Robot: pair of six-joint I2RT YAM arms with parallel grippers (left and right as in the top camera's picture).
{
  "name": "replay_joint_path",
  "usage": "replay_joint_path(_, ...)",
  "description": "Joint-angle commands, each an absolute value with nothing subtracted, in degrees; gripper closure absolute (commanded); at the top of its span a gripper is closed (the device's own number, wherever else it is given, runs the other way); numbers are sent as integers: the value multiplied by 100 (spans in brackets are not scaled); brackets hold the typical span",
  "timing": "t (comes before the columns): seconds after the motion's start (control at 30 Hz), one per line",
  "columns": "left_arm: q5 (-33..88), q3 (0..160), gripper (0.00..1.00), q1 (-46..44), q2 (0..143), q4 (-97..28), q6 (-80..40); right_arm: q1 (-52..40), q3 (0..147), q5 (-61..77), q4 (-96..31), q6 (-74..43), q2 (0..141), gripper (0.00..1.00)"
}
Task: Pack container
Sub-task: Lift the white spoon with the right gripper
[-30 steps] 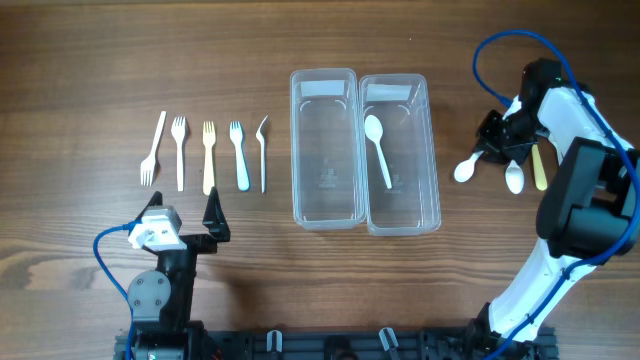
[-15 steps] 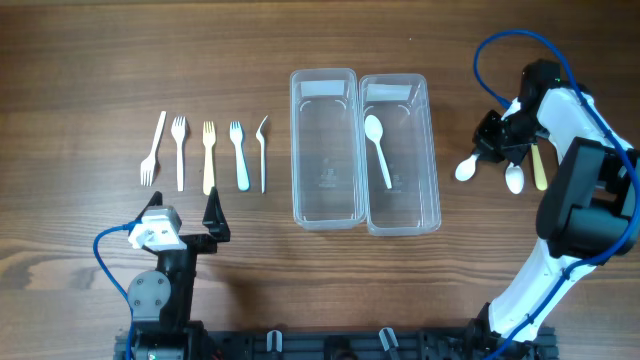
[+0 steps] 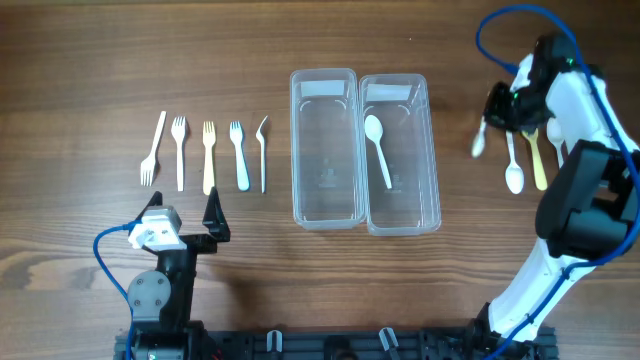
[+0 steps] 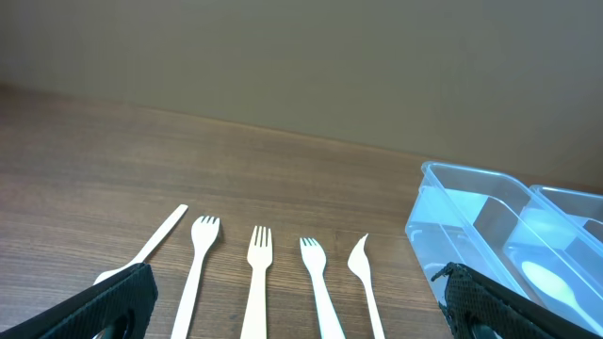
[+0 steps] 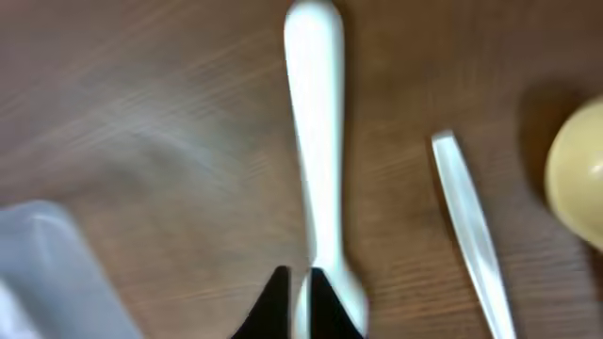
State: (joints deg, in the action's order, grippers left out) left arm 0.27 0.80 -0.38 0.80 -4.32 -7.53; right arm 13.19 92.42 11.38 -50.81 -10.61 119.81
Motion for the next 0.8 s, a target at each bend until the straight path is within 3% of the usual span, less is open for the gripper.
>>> replay_joint_path(0.0, 97, 36, 0, -64, 38, -429, -622, 1155, 9891, 1181, -5374, -598, 11778, 96)
replay_joint_path(0.2, 97, 36, 0, -64, 38, -429, -622, 777, 10254, 1372, -5561, -609, 11349, 96)
replay_joint_path(0.3, 97, 36, 0, -64, 38, -429, -620, 692, 10254, 1135, -5605, -637, 11192, 90)
replay_joint_path(0.33, 97, 36, 0, -64, 38, -429, -620, 692, 10252, 1004, -5629, -666, 11190, 84)
replay_joint_path(0.37, 97, 36, 0, -64, 38, -429, -622, 692, 10248, 930, -5640, -663, 11203, 52)
replay_joint_path(0.4, 97, 36, 0, -64, 38, -429, -620, 692, 10226, 878, -5627, -659, 11222, 30)
replay_joint_path(0.43, 97, 36, 0, -64, 38, -429, -620, 692, 10180, 878, -5586, -659, 11257, 28)
replay_joint_path(0.53, 97, 36, 0, -64, 38, -429, -620, 694, 10154, 797, -5481, -718, 11404, 28)
replay_joint_path(0.77, 97, 36, 0, -64, 38, -429, -620, 681, 10154, 875, -5011, -1087, 12088, 41)
